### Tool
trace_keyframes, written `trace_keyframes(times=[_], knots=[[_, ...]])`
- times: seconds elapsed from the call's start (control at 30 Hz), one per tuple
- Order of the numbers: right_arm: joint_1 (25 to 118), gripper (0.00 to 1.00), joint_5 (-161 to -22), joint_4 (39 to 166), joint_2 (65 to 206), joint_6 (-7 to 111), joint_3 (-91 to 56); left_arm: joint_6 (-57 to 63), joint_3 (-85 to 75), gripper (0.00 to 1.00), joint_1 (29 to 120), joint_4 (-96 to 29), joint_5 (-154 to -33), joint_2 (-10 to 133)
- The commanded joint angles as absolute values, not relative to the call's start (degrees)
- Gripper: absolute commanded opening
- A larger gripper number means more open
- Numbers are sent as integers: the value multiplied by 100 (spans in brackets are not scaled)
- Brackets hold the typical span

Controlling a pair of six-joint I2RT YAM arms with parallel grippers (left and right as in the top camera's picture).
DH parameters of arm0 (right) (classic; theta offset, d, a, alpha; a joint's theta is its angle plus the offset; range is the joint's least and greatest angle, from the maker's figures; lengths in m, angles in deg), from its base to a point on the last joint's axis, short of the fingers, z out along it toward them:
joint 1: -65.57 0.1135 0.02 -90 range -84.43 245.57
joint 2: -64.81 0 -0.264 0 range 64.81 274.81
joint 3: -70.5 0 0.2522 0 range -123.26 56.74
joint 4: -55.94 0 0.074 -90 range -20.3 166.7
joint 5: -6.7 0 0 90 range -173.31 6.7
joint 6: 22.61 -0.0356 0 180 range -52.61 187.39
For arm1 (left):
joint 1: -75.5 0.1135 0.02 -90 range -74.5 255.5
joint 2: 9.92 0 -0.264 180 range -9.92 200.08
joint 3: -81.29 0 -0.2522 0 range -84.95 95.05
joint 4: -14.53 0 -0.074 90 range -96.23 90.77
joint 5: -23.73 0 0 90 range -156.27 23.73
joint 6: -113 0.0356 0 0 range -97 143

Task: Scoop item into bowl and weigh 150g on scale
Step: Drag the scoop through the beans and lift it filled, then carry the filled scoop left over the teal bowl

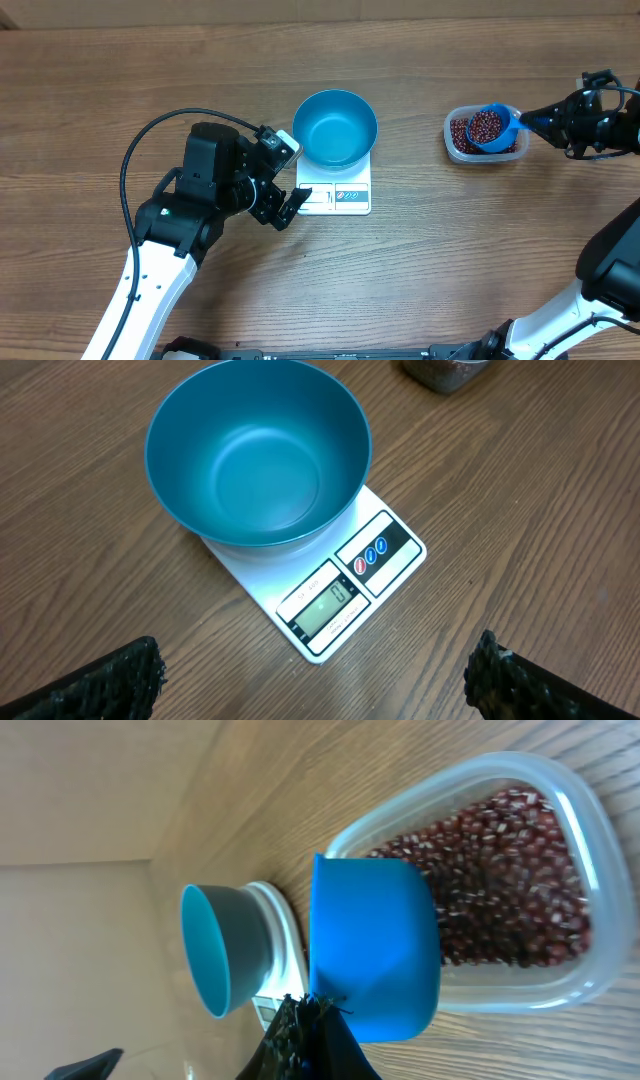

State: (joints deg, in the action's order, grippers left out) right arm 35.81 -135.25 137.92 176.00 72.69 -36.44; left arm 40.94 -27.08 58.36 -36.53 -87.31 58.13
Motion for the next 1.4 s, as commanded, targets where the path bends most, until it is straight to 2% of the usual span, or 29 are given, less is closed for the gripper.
trace_keyframes(times=[0.0,0.67,1.37], knots=[[3555,4,-14189,13779,17607,7396,-3620,4013,-2559,100,5866,-3649,-8816,5822],[3708,4,-15614,13882,17605,7541,-3629,4013,-2559,100,5866,-3649,-8816,5822],[5157,4,-15927,13834,17594,7495,-4033,4013,-2559,100,5866,-3649,-8816,5822]])
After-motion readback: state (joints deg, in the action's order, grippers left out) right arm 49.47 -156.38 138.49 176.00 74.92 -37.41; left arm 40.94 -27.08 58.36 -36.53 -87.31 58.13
